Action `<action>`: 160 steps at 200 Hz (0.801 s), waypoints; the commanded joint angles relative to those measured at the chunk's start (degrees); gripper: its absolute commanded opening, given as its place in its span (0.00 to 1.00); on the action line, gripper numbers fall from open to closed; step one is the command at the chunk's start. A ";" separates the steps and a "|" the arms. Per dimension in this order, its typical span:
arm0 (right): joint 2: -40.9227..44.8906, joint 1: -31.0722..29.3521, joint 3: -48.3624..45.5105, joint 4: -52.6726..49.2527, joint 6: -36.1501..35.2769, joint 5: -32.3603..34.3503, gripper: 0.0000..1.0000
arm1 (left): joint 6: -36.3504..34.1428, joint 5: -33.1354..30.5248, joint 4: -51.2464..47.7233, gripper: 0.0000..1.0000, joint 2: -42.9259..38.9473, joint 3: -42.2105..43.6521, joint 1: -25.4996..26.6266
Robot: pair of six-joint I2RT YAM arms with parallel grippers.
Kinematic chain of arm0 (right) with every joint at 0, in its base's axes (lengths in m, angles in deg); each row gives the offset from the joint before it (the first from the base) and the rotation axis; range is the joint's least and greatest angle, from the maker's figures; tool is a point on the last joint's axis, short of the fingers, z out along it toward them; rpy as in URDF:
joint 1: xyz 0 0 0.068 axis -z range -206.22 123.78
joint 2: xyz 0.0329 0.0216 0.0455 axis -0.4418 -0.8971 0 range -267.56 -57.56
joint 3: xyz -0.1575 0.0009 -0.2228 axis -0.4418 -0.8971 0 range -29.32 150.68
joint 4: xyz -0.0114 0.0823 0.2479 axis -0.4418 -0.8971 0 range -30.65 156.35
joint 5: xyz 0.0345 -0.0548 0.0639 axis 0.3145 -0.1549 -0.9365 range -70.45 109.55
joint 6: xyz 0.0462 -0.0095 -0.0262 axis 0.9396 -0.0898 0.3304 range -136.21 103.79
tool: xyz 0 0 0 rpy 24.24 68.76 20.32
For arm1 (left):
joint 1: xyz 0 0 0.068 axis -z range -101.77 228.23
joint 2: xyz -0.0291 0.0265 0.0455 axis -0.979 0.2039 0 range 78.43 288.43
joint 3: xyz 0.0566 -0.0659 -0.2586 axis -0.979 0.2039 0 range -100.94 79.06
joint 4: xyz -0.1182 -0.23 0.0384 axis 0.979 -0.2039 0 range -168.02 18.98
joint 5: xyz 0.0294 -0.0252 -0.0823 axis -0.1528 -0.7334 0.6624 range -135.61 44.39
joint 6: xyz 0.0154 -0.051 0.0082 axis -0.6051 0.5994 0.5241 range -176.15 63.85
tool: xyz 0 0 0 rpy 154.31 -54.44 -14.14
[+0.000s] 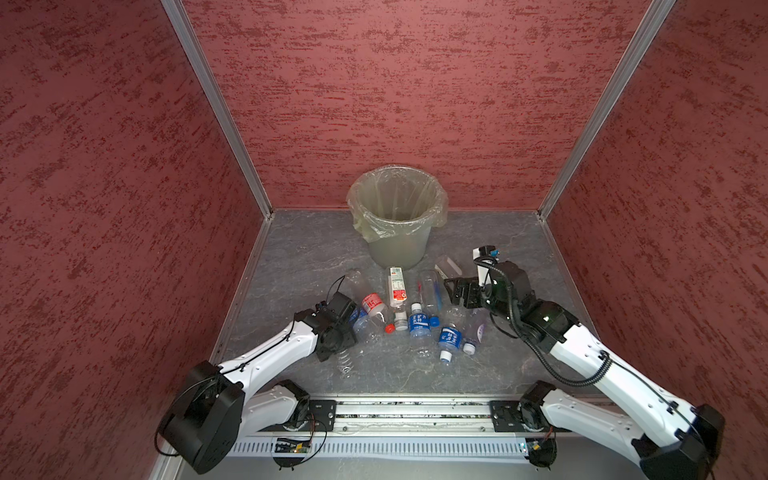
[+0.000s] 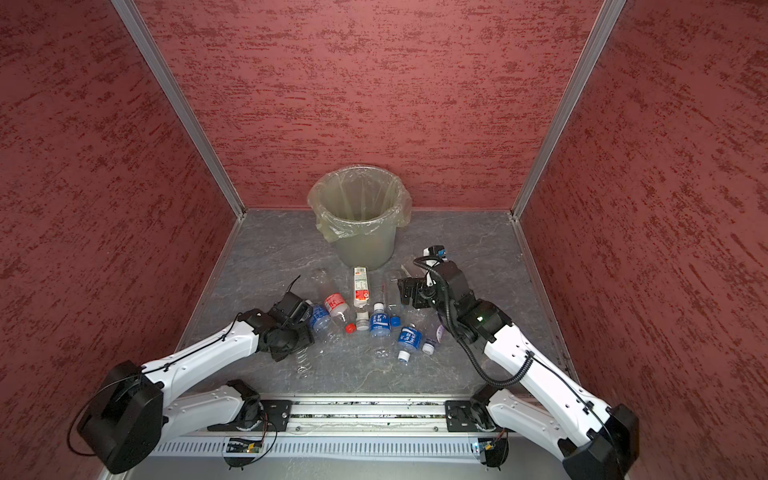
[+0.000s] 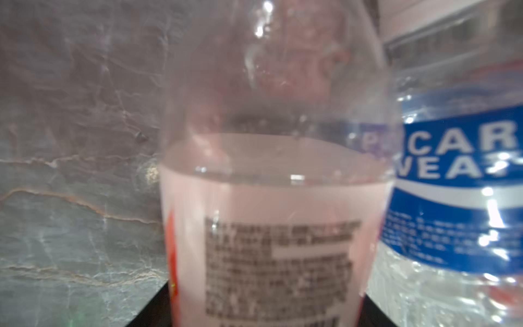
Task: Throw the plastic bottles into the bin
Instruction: 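Close the left gripper on the clear red-label water bottle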
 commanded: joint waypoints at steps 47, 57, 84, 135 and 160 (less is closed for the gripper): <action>-1.16 -1.18 1.16 2.18 0.98 -0.32 0.99 | -3.64 0.01 -1.21 0.47 -5.79 -1.06 -2.26; -1.57 -1.43 1.49 2.27 0.94 -0.36 0.99 | -4.03 -0.16 -1.87 0.47 -6.50 -1.42 -2.30; -2.79 -2.16 1.98 2.79 0.89 -0.30 0.99 | -4.07 -1.36 -3.59 0.47 -10.51 -1.83 -2.25; -4.52 -3.41 2.67 3.57 0.54 1.78 0.99 | -5.49 -4.56 -5.38 0.48 -22.56 -3.02 -2.43; -3.87 -4.26 1.61 4.78 0.07 3.87 0.99 | -8.80 -4.86 -2.73 0.49 -29.59 -3.15 -2.40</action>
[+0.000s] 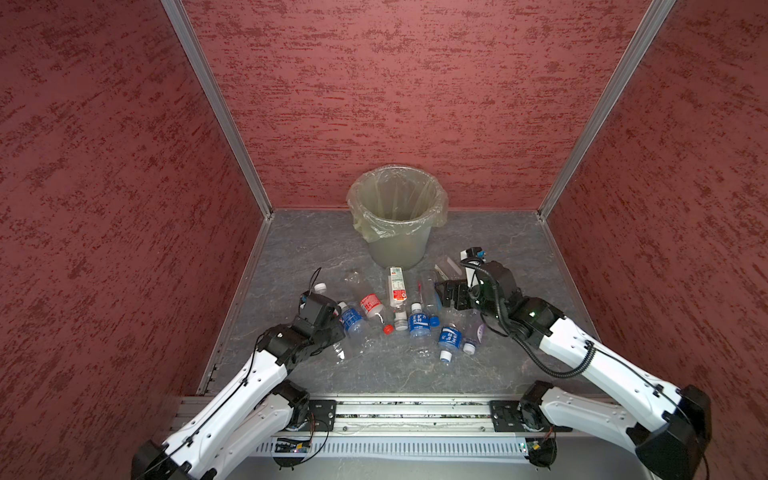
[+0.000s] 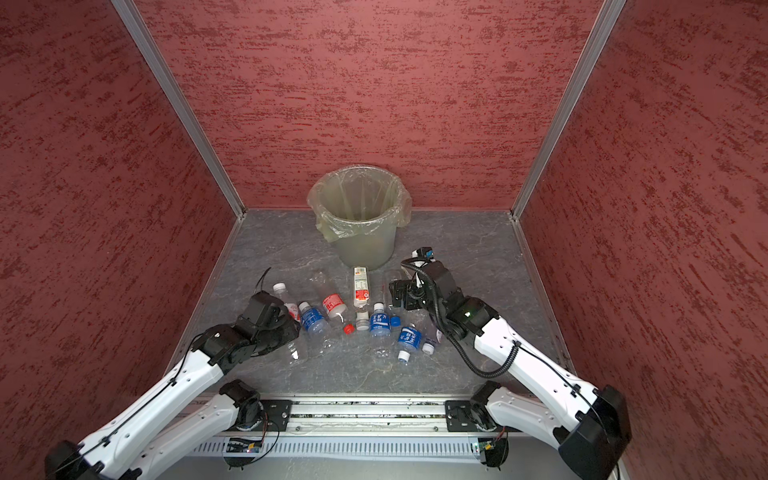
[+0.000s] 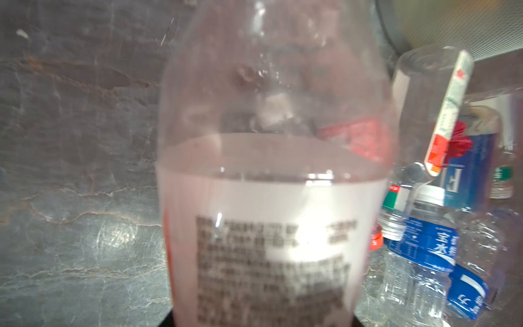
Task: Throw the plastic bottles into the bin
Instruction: 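Close the left gripper on the clear red-label water bottle, then lift the red-label bottle with the left gripper and release it into the bin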
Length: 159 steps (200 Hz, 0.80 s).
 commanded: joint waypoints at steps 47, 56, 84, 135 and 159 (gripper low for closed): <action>1.30 -1.30 0.15 3.09 0.39 4.93 0.99 | -7.96 -1.89 4.97 0.52 -8.08 -3.38 -0.71; 1.13 -1.38 0.10 3.11 0.58 5.26 0.99 | -8.39 -1.75 5.57 0.52 -7.39 -3.62 -0.75; 0.68 -1.47 -0.83 2.62 1.03 8.46 0.99 | -10.02 -0.31 7.88 0.53 -5.38 -3.79 -1.26; 0.27 -1.47 -2.62 4.06 3.36 10.46 0.99 | -14.67 2.51 20.05 0.53 -6.08 -1.90 -1.57; -0.80 -1.65 -3.14 6.72 4.64 12.73 0.99 | -17.31 1.32 27.24 0.53 -6.34 -1.37 -1.72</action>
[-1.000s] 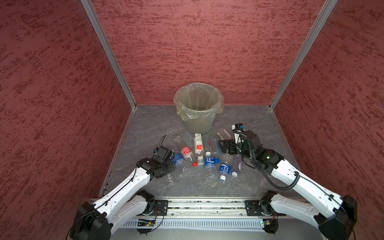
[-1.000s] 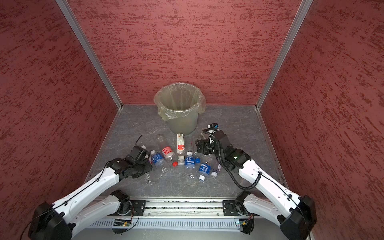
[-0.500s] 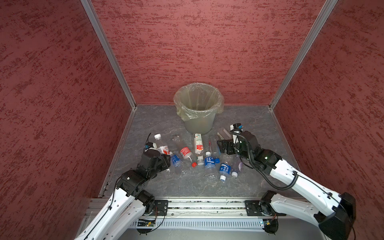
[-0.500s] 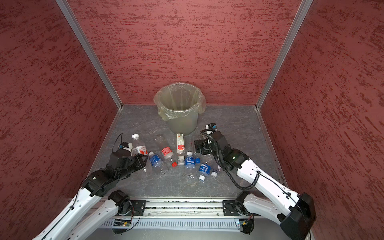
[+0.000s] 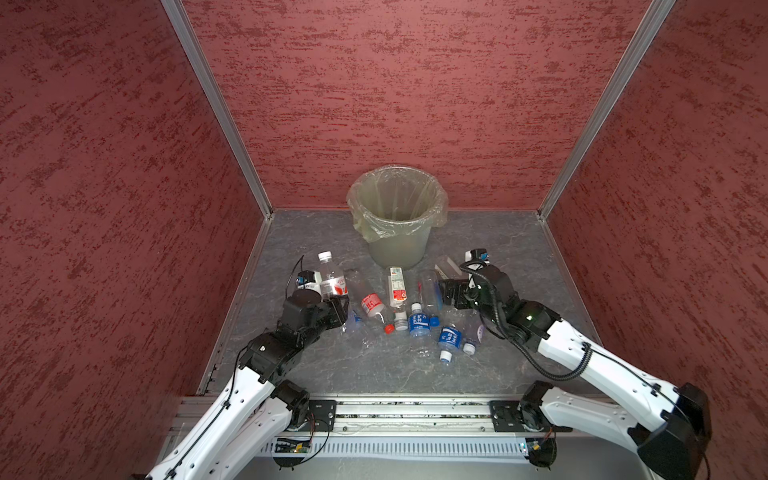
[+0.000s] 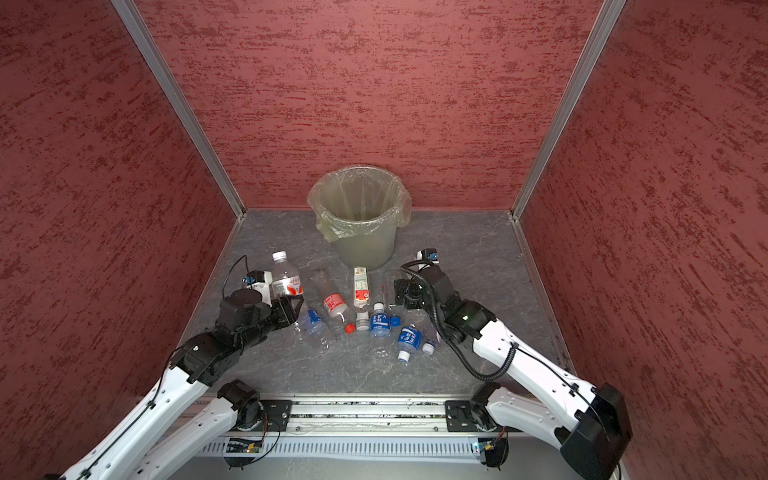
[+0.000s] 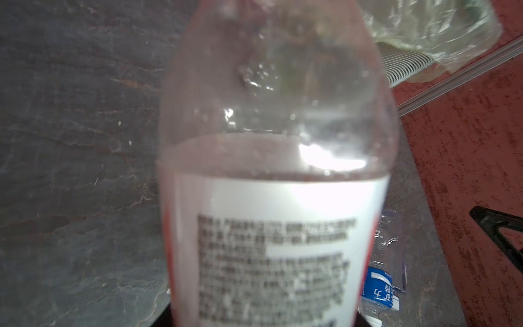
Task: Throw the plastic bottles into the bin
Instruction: 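Lift the red-label bottle with the left gripper and release it into the bin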
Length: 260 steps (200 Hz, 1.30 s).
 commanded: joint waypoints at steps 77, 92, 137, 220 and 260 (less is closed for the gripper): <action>-4.15 -0.44 3.32 2.79 4.54 5.47 0.99 | -10.53 1.80 17.85 0.54 0.50 -5.57 -0.68; -4.11 -0.44 2.37 3.84 5.06 5.61 0.99 | -11.80 2.22 16.90 0.53 -0.36 -7.23 -0.68; -3.32 -0.58 0.34 6.37 3.44 9.11 0.99 | -14.46 3.54 16.56 0.53 -5.94 -7.60 -0.58; -2.58 -0.53 -0.76 9.89 -3.09 8.24 0.99 | -16.67 2.59 17.67 0.53 -7.19 -9.09 -0.44; -0.66 -0.51 -2.20 9.71 -2.32 8.32 0.99 | -19.66 6.58 27.39 0.54 8.44 -18.00 -1.66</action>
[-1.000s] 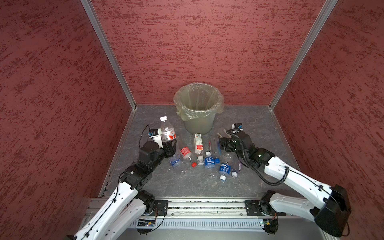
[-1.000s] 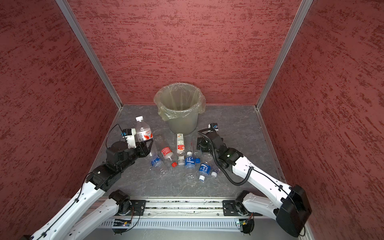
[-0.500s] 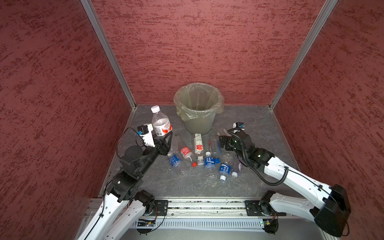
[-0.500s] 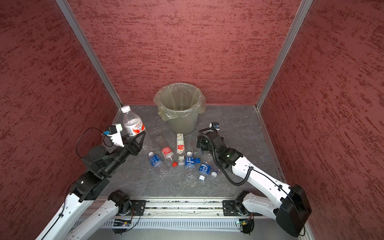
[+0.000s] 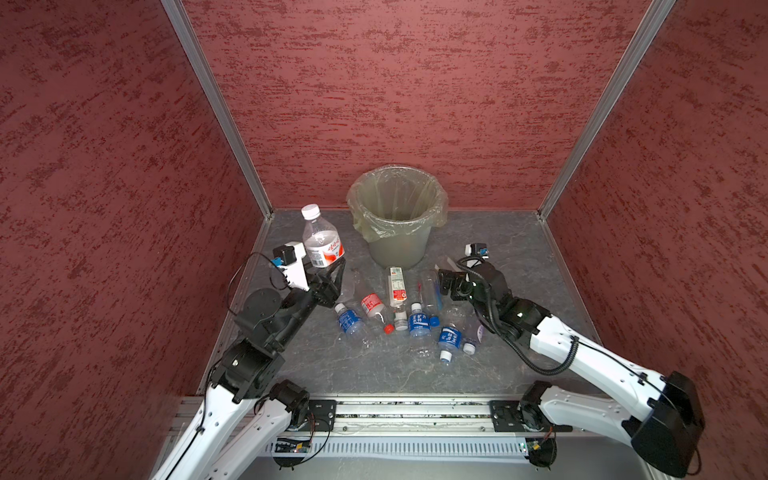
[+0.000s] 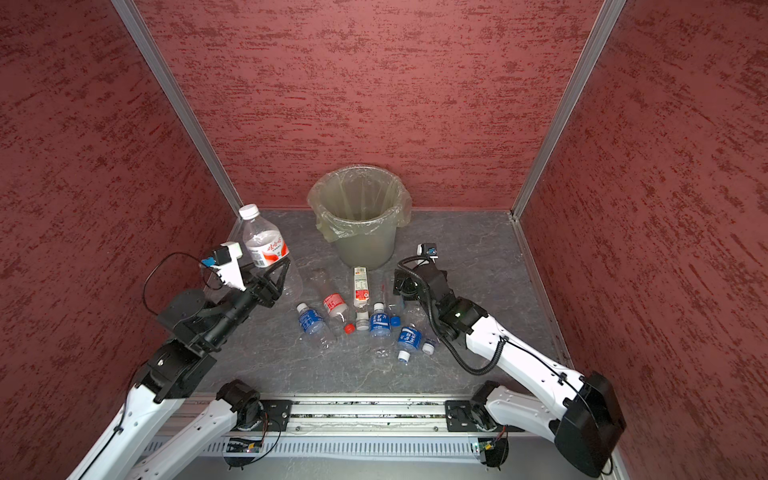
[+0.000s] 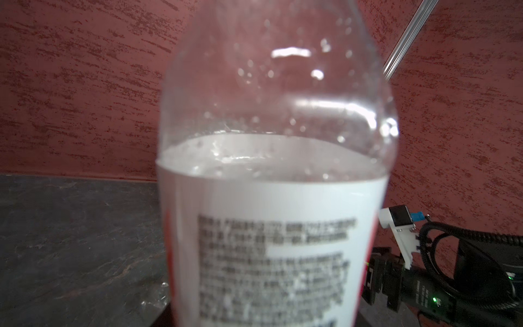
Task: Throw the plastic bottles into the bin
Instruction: 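Lift the red-label bottle with the left gripper and release it into the bin, then withdraw the open left gripper from the bin while the right gripper lowers over bottles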
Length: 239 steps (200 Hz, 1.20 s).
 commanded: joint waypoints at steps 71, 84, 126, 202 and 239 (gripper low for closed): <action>3.68 -0.35 0.18 -0.85 2.42 -0.01 0.99 | 0.92 17.42 4.42 1.00 63.36 -62.11 -9.79; 4.53 -0.36 0.48 -2.08 3.25 0.26 0.99 | 2.26 17.77 -4.98 0.99 68.78 -70.79 -10.71; 8.14 -0.34 -1.27 -3.42 4.54 1.40 0.99 | 2.66 16.76 6.44 0.99 58.00 -54.44 -11.67; 1.25 -0.34 2.48 -4.78 5.28 0.62 0.99 | -0.82 16.11 3.49 0.99 47.62 -47.66 -11.12; -4.69 -0.36 6.46 -8.01 7.17 -0.07 0.99 | -0.08 14.63 1.22 0.99 43.91 -43.63 -11.21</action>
